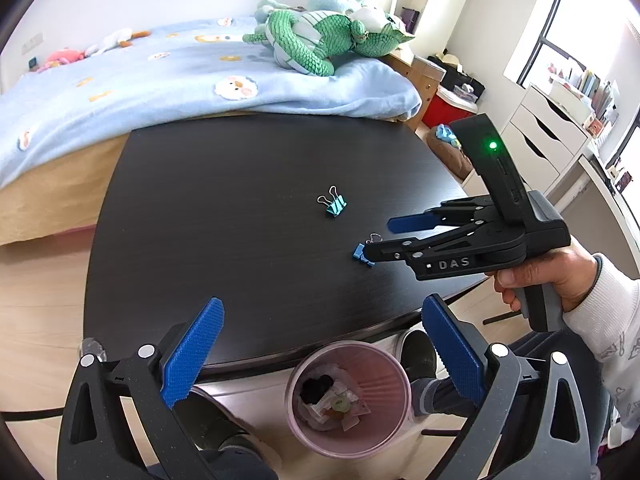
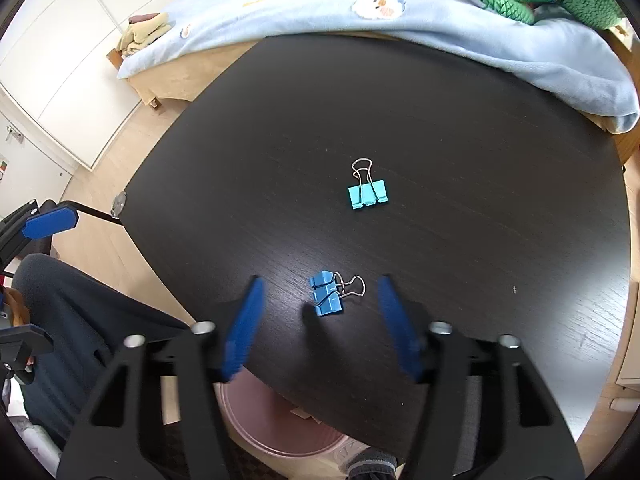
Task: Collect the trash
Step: 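Reach the right gripper to the dark blue binder clip and grasp it, then grasp the teal binder clip with the left gripper while the right gripper holds the blue clip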
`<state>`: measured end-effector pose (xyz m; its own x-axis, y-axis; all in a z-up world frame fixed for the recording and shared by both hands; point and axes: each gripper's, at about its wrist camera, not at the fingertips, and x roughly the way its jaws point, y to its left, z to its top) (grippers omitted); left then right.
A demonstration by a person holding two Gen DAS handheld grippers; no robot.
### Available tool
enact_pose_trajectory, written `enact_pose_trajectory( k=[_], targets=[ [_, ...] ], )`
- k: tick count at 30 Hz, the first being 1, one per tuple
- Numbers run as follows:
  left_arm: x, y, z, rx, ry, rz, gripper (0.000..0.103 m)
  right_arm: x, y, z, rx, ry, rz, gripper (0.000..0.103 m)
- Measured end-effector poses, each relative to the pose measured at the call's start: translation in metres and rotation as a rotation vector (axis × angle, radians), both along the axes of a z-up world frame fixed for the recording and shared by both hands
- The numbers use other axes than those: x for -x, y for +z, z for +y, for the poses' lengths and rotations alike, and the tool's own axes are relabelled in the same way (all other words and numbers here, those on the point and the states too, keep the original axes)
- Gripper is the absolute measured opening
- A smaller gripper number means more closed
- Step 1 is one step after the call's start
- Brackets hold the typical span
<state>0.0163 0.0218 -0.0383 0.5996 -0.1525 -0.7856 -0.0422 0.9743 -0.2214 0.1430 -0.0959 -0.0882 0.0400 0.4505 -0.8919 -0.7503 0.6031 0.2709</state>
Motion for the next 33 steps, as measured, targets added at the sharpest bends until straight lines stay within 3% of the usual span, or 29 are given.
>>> enact_pose_trajectory(
  k=[7, 15, 19, 33],
  targets=[
    [-0.002, -0.005, -0.001, 0.01, -0.005, 0.013, 0.095, -0.001, -0.007, 0.004, 0.002, 0.01, 0.011, 0.023],
    [-0.004, -0.006, -0.002, 0.006, -0.007, 0.013, 0.095, -0.004, -0.006, 0.0, -0.011, 0.005, 0.018, 0.005],
    [-0.008, -0.006, -0.005, 0.001, -0.011, 0.011, 0.095, -0.002, -0.001, -0.003, -0.032, -0.002, 0.024, 0.001],
    [-0.049, 0.006, -0.014, -0.034, -0.063, -0.012, 0.095, -0.003, 0.029, -0.027, -0.049, -0.08, -0.006, 0.001]
  ],
)
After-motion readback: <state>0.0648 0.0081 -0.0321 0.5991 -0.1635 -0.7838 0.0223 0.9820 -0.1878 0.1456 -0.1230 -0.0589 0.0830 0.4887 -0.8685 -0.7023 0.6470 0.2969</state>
